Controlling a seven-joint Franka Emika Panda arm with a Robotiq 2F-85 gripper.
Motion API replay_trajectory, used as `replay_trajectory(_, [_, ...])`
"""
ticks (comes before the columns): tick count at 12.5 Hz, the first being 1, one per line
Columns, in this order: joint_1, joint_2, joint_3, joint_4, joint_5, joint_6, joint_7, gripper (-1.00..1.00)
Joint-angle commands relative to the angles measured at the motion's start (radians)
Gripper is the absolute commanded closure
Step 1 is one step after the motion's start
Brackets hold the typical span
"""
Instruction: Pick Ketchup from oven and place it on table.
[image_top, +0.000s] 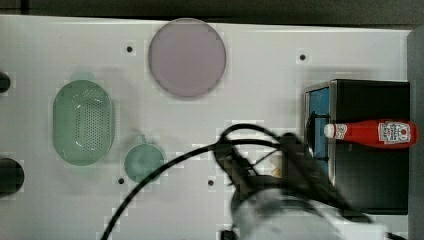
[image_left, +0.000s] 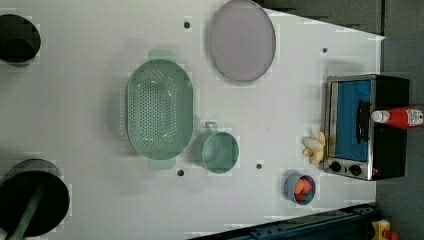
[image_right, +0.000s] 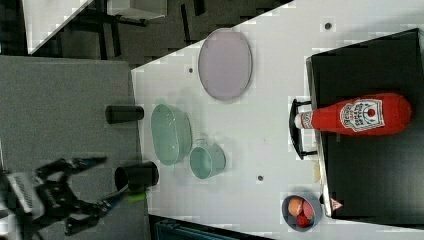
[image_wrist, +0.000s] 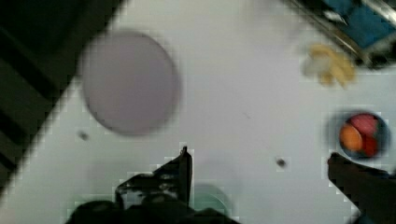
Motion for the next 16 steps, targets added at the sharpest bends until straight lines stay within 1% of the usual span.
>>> replay_trajectory(1, [-0.048,0.113,-0.061,-0.034,0.000,0.025,-0.046,-1.00])
replay_trajectory(6, [-0.070,0.230,-0.233,-0.029,0.000,0.065,-0.048,-1.00])
replay_trajectory(8, [-0.072,0.289,-0.299,-0.021,0.000,0.118,-0.060,-1.00])
replay_trajectory(11, [-0.077,0.396,-0.384,0.012,0.000,0.228,-0.064,-1.00])
replay_trajectory(16, [-0.086,0.603,-0.483,0.113,0.001,0.318,-0.064,-1.00])
